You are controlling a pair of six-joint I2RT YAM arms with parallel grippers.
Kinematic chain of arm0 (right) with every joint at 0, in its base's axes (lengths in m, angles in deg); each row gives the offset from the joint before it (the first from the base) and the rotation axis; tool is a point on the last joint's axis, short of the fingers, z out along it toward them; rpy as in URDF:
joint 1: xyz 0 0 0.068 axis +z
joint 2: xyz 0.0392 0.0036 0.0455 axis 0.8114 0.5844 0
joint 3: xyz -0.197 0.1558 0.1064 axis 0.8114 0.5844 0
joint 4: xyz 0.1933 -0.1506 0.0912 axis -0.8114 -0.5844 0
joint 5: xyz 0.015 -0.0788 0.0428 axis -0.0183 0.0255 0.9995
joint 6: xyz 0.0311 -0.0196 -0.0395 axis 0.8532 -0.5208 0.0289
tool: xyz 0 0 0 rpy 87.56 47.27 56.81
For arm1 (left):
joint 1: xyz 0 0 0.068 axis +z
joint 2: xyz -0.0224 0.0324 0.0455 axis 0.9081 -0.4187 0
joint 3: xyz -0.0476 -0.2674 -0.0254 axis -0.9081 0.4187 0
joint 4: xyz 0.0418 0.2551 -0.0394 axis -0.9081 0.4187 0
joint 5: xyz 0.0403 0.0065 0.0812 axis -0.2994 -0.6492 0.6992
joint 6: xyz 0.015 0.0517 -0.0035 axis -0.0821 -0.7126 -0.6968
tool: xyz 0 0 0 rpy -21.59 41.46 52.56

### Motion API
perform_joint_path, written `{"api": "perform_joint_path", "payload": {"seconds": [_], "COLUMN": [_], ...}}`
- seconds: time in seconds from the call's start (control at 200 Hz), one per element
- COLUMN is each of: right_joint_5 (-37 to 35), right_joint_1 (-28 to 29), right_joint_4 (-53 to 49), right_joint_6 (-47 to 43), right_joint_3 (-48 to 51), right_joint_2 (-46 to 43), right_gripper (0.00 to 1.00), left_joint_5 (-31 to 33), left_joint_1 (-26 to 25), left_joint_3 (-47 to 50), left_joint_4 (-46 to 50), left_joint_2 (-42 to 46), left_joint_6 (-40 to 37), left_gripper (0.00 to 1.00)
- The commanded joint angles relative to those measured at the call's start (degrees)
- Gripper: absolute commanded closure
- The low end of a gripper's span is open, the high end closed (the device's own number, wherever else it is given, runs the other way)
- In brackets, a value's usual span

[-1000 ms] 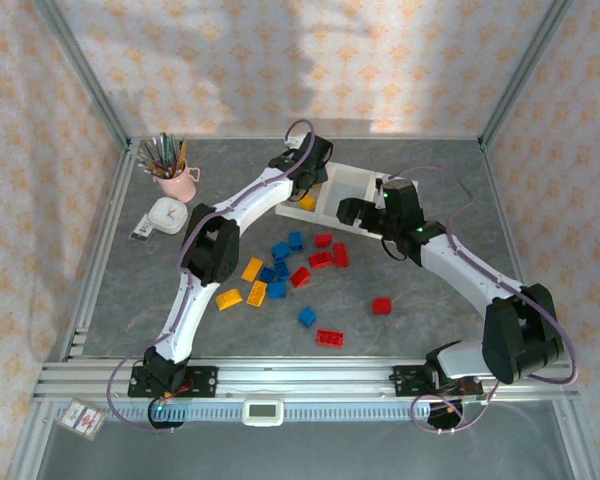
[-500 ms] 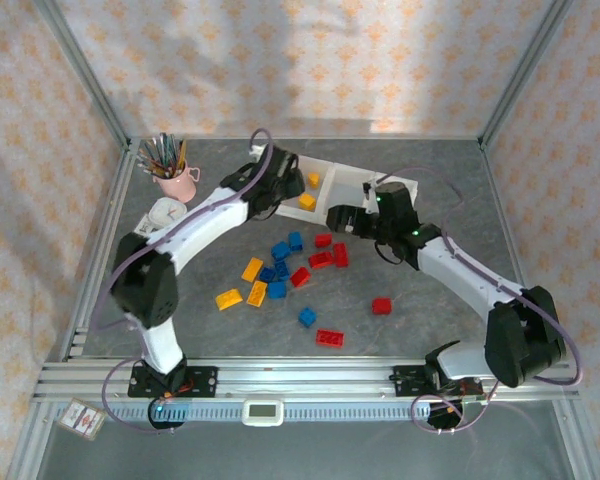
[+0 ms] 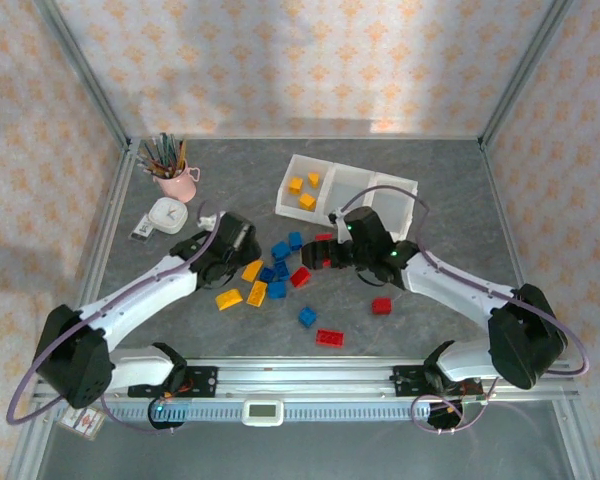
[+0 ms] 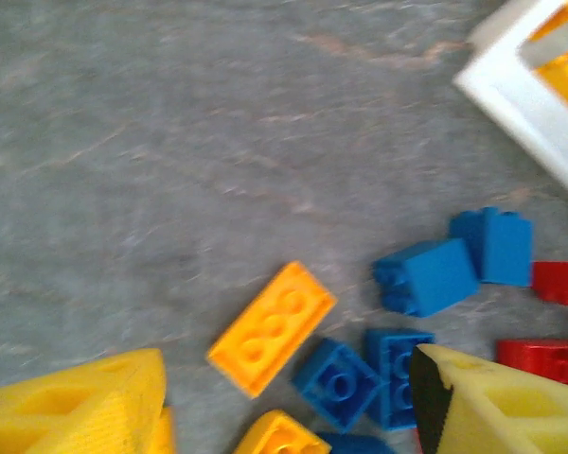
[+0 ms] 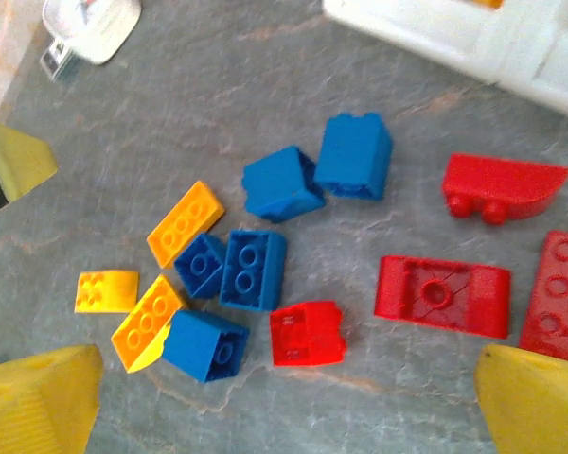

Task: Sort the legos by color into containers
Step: Pick up the lego from the bottom-left of the table.

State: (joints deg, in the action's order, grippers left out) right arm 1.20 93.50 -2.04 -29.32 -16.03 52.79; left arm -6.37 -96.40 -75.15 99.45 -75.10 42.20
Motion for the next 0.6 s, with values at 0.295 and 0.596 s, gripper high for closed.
{"api": "perform_joint_path", "payload": {"seconds": [0.295, 0.596], "right_joint_5": [-1.1, -2.1], "right_joint_1": [5.4, 5.5], "right_joint_4": [3.3, 2.9], "right_joint_6": [2.7, 2.4], "right_joint_3": [3.2, 2.3], "right_joint_2": [0.2, 0.9], "right_gripper": [0.0, 0.0], "left_joint_5": [0.7, -1.9], "left_joint_1": [-2.3, -3.0], "left_joint_3": [10.1, 11.1], "left_joint_4": [8.7, 5.1], "left_joint_2": [3.7, -2.4], "left_joint_6": [8.3, 5.9], "left_gripper": [0.21, 0.18]}}
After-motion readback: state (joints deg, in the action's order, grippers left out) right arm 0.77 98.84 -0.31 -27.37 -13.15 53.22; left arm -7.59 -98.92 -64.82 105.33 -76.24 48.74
